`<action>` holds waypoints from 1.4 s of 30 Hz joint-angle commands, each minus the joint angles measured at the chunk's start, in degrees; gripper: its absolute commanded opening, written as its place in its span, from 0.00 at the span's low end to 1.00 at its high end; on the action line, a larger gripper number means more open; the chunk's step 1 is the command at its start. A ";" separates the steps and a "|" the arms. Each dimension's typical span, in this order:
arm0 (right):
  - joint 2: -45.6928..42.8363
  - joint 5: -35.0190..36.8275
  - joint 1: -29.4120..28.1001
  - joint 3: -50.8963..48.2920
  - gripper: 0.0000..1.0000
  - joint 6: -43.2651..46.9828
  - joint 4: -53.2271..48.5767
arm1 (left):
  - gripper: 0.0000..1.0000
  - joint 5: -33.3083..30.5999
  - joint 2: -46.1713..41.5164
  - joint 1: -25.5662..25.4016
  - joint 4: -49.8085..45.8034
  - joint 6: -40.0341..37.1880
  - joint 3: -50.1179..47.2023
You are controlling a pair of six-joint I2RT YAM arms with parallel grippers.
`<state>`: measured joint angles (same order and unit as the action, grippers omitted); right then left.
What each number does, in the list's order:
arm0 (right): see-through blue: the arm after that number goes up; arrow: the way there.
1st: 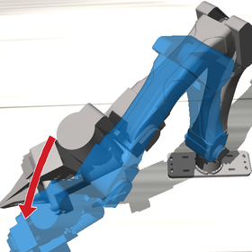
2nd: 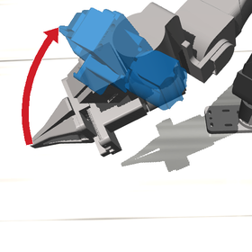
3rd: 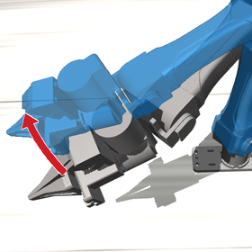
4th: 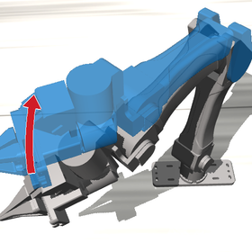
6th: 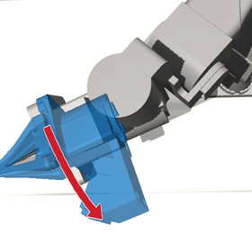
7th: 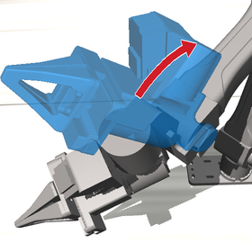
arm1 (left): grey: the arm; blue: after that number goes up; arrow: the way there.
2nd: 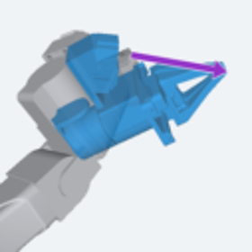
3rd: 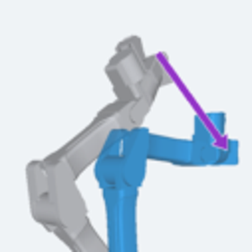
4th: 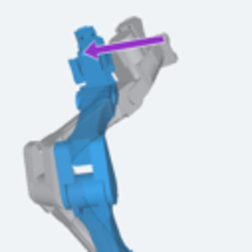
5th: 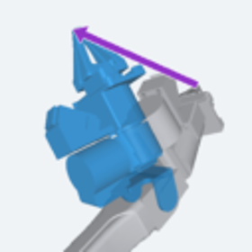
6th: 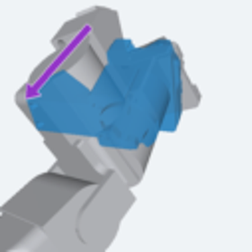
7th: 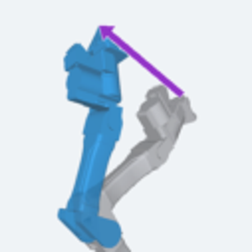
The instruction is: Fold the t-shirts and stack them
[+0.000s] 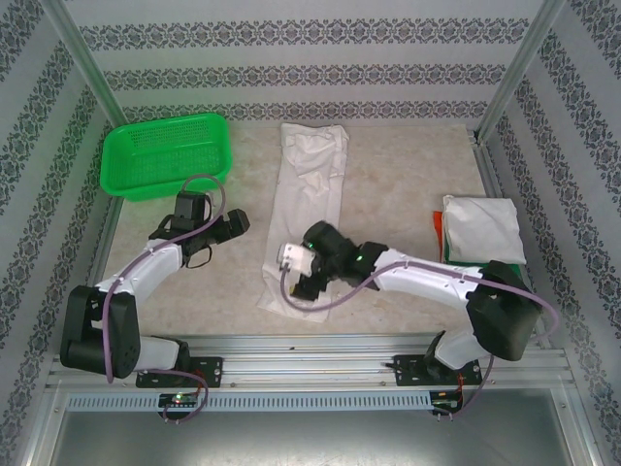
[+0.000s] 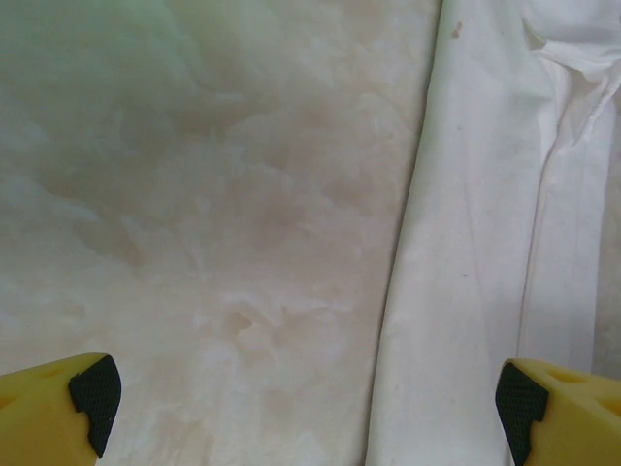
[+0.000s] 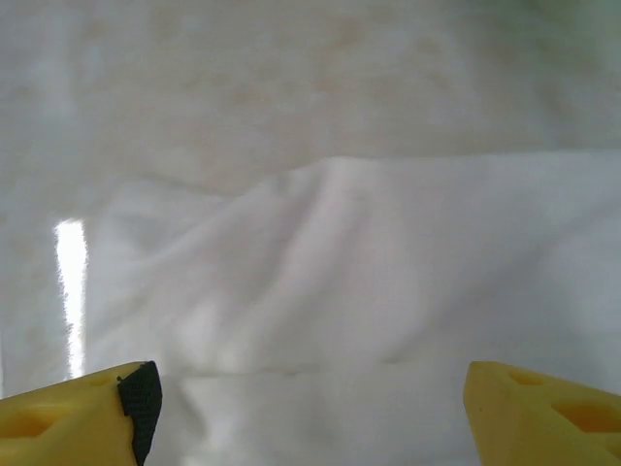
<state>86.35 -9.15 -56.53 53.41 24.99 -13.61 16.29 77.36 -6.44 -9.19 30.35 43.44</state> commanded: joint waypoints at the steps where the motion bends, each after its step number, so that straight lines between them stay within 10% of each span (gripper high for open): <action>1: 3.80 3.50 -3.94 1.33 0.79 2.43 -1.16 | 1.00 1.52 0.97 0.86 2.38 -0.96 0.54; 31: 18.77 -0.81 -5.91 6.07 0.70 1.72 -9.64 | 1.00 2.07 2.31 1.95 5.57 -0.37 -3.52; 42: 19.48 0.95 -2.97 6.57 0.34 3.63 -11.45 | 1.00 2.43 2.38 2.21 5.74 -0.47 -3.64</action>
<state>103.90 -9.54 -60.12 60.18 27.35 -21.47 18.00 79.26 -5.06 -5.45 30.37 40.71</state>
